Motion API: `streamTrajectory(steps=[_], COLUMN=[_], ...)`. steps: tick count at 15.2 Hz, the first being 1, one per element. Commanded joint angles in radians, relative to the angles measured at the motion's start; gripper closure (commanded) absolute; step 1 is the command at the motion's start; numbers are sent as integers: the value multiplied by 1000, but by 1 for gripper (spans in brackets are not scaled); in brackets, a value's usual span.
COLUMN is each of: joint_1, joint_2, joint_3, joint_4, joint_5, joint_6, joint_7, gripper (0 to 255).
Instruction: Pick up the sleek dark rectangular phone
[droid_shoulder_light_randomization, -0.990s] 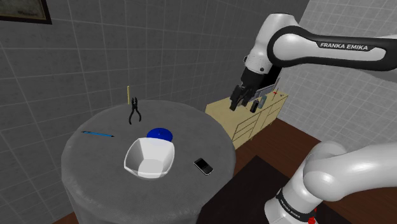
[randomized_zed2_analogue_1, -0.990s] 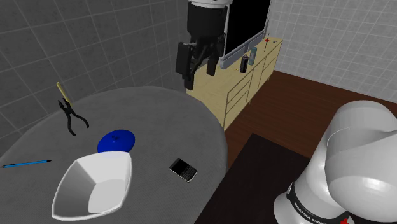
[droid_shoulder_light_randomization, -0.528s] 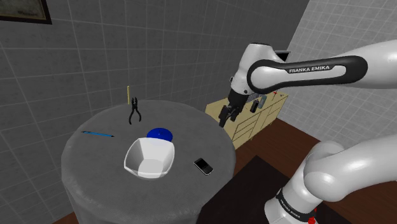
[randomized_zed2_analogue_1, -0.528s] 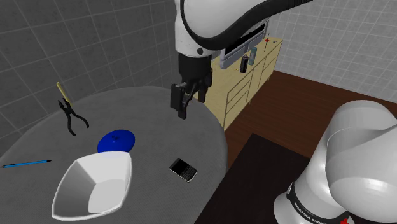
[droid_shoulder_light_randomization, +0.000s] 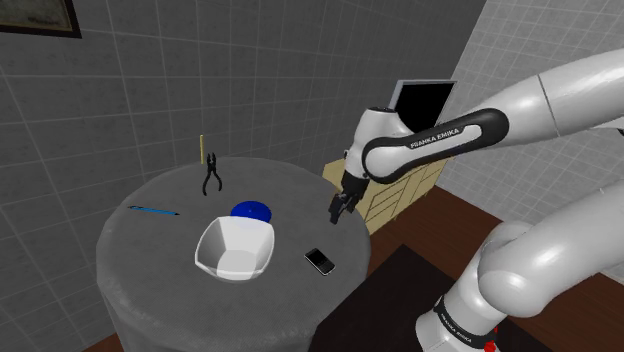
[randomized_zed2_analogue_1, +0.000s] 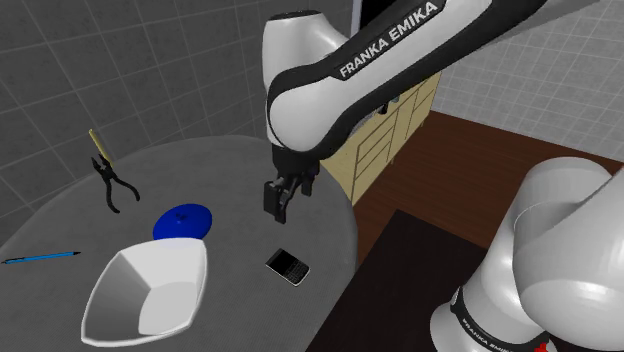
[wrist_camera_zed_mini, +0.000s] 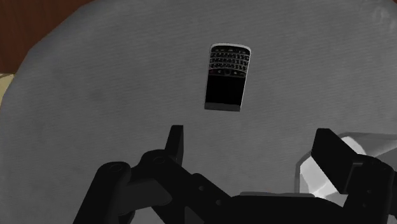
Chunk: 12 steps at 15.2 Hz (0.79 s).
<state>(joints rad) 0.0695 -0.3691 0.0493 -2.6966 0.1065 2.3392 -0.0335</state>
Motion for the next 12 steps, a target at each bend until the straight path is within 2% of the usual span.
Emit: streamTrajectory(steps=[1, 6, 12], joint_1=[6, 19, 30], joint_2=[80, 290, 563], joint_3=[4, 12, 22], joint_4=[-10, -2, 57], joint_5=[6, 18, 28], joint_6=[85, 271, 466], joint_7=[-10, -37, -69], gripper=[0, 0, 0])
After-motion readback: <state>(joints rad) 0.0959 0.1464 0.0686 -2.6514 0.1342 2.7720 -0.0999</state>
